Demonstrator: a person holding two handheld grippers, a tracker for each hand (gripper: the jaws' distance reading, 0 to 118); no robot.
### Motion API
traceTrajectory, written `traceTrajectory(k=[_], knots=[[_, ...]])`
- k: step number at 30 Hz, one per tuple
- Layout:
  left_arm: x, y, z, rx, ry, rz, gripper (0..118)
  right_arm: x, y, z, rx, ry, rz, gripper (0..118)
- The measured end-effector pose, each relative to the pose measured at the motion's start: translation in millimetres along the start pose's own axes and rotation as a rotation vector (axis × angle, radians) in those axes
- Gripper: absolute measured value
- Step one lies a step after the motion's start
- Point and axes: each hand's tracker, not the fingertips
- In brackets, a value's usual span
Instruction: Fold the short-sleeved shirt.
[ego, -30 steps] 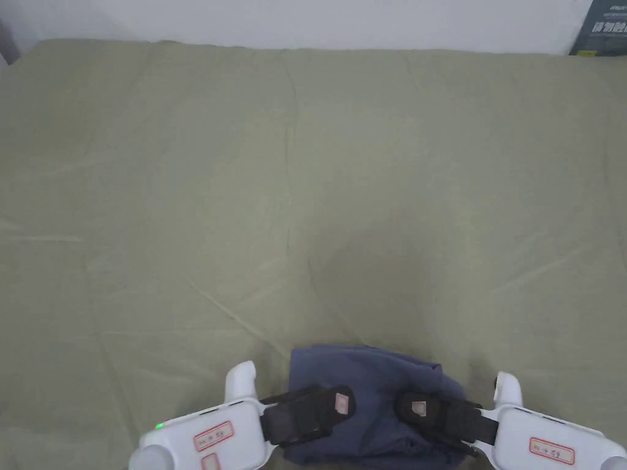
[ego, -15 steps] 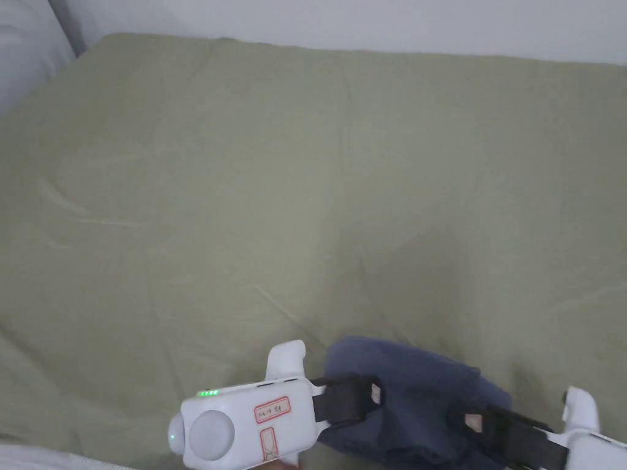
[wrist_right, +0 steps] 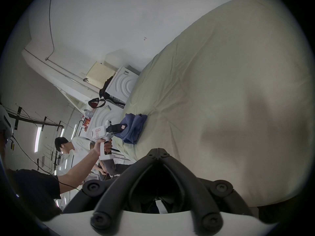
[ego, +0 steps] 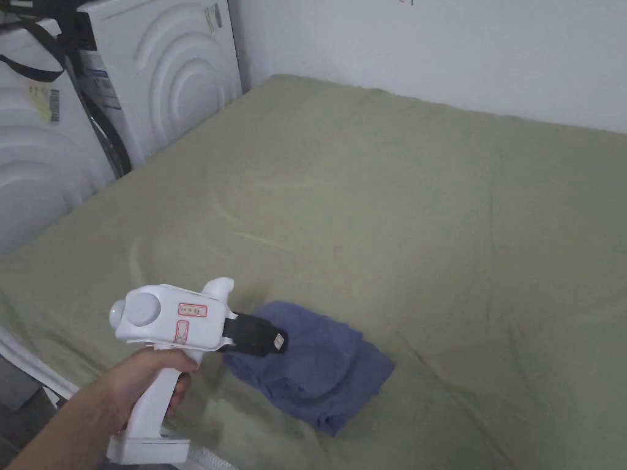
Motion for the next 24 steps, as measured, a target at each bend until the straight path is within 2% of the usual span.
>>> traceTrajectory(k=[1,3,5,7,8,10,11,12,13,14,15,17,19,22,24], knots=[[2.3,-2.4,2.7,0.016,-0.026,-0.012,52,-0.3,-1.7,-2.6,-0.001,-0.001,-0.003,1],[16.9,-5.6,16.2,0.068,0.003,-0.069,108,-1.0,-3.5,-5.2,0.001,-0.015,-0.013,1],[19.1,-3.7,42.5,0.128,0.010,-0.123,111,-4.1,-5.1,-5.0,0.002,-0.012,-0.010,1],[21.0,-1.4,63.3,0.216,0.153,-0.138,111,-8.1,-7.0,-3.1,0.003,-0.016,0.011,1],[21.7,-0.7,70.8,0.246,0.290,-0.142,111,-11.5,-8.0,-2.4,0.004,-0.026,0.032,1],[43.9,-4.6,77.0,0.273,0.501,-0.113,104,-20.6,-9.7,-0.8,0.010,-0.096,0.105,1],[44.1,-6.6,78.1,0.237,0.553,-0.097,90,-24.0,-10.7,1.6,0.016,-0.130,0.141,1],[45.8,-10.4,77.4,0.238,0.583,-0.074,50,-30.2,-11.5,4.2,0.022,-0.158,0.168,1],[48.6,-14.8,76.1,0.233,0.598,-0.062,22,-35.8,-12.0,7.1,0.030,-0.188,0.192,1],[31.3,-14.8,68.9,0.241,0.642,-0.057,15,-43.0,-12.6,11.3,0.045,-0.226,0.228,1],[37.3,-22.3,65.5,0.246,0.688,-0.067,15,-49.8,-13.5,16.5,0.058,-0.267,0.265,1],[55.0,-37.4,61.5,0.267,0.645,-0.073,15,-63.6,-13.3,27.0,0.082,-0.359,0.326,1],[88.1,-55.5,59.9,0.319,0.617,-0.110,15,-76.6,-11.8,41.7,0.126,-0.412,0.393,1],[166.7,-89.2,55.4,0.462,0.544,-0.248,15,-103.2,-5.0,71.3,0.243,-0.490,0.490,1],[231.7,-110.9,61.9,0.572,0.451,-0.298,15,-116.5,0.5,95.6,0.358,-0.505,0.562,1]])
